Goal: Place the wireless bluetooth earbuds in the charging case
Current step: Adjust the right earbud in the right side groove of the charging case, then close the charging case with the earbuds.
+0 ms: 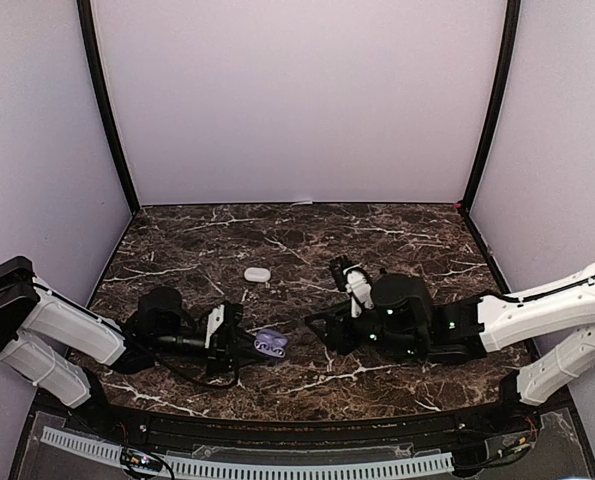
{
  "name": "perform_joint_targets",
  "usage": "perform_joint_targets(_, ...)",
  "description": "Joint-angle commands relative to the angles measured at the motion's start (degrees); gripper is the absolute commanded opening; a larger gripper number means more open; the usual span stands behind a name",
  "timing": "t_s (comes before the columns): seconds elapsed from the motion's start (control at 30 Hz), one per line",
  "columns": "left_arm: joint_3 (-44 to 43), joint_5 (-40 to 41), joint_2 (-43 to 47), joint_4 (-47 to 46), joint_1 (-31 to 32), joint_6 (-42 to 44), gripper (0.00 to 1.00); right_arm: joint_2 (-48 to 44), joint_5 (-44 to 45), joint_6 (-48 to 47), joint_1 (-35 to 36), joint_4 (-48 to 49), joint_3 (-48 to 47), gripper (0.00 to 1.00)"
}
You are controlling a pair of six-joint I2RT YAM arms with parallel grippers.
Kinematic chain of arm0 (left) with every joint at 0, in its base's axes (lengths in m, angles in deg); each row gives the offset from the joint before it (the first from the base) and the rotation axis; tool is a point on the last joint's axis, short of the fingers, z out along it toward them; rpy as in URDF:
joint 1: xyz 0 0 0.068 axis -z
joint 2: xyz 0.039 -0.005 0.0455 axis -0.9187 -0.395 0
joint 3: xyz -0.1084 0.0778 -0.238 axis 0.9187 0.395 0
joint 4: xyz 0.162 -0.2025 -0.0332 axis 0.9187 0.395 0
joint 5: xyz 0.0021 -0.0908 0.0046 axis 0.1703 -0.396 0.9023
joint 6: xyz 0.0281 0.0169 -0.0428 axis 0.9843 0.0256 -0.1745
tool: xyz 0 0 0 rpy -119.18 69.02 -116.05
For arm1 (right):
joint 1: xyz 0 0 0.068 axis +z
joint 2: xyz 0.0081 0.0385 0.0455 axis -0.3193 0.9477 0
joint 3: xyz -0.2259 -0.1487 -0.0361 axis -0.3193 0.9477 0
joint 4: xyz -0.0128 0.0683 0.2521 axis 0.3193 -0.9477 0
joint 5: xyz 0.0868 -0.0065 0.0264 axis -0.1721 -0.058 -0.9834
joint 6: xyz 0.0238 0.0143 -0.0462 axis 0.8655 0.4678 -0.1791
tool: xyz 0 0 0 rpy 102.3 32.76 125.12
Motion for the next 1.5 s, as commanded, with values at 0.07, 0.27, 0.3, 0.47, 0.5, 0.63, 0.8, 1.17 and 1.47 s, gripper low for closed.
perform_joint_targets(0.07, -0.12, -7.93, 0.88, -6.16, 0.01, -2.98, 0.04, -3.99, -23.80, -5.27, -10.23, 11.71, 7.27, 0.31)
perform_joint_targets(0.27, 0.66, -14.30, 0.02, -10.73, -0.09, -4.75, 0.04, 3.79, -30.43, -10.45, -11.14, 12.10, 3.45, 0.03)
perform_joint_targets(0.3, 0.71, -14.53, -0.10, -10.82, -0.09, -4.51, 0.04, 5.46, -31.95, -10.69, -11.13, 13.07, 2.84, 0.00)
perform_joint_targets(0.47, 1.01, -14.30, 0.02, -11.13, -0.08, -3.85, 0.04, 13.35, -39.04, -11.29, -11.22, 16.54, -0.76, 0.00)
perform_joint_targets(0.5, 1.00, -14.21, -0.04, -10.98, -0.09, -3.76, 0.04, 14.78, -40.49, -11.12, -11.22, 17.63, -1.13, 0.00)
perform_joint_targets(0.63, 0.52, -13.77, -0.25, -9.66, -0.09, -3.42, 0.04, 16.46, -47.99, -10.28, -11.22, 23.95, -0.82, 0.00)
perform_joint_targets(0.8, -0.60, -12.79, -1.02, -6.78, -0.08, -2.86, 0.04, 13.55, -49.01, -9.86, -11.23, 31.68, 2.94, 0.00)
perform_joint_targets(1.17, -0.92, -7.14, -0.66, -4.59, -0.24, -2.62, 0.04, 3.62, -40.81, -14.67, -11.29, 29.75, 8.59, 0.00)
perform_joint_targets(1.47, -1.04, -9.89, -1.36, -5.52, -0.35, -2.39, 0.04, 10.41, -33.59, -19.07, -9.40, 14.01, -2.26, 0.00)
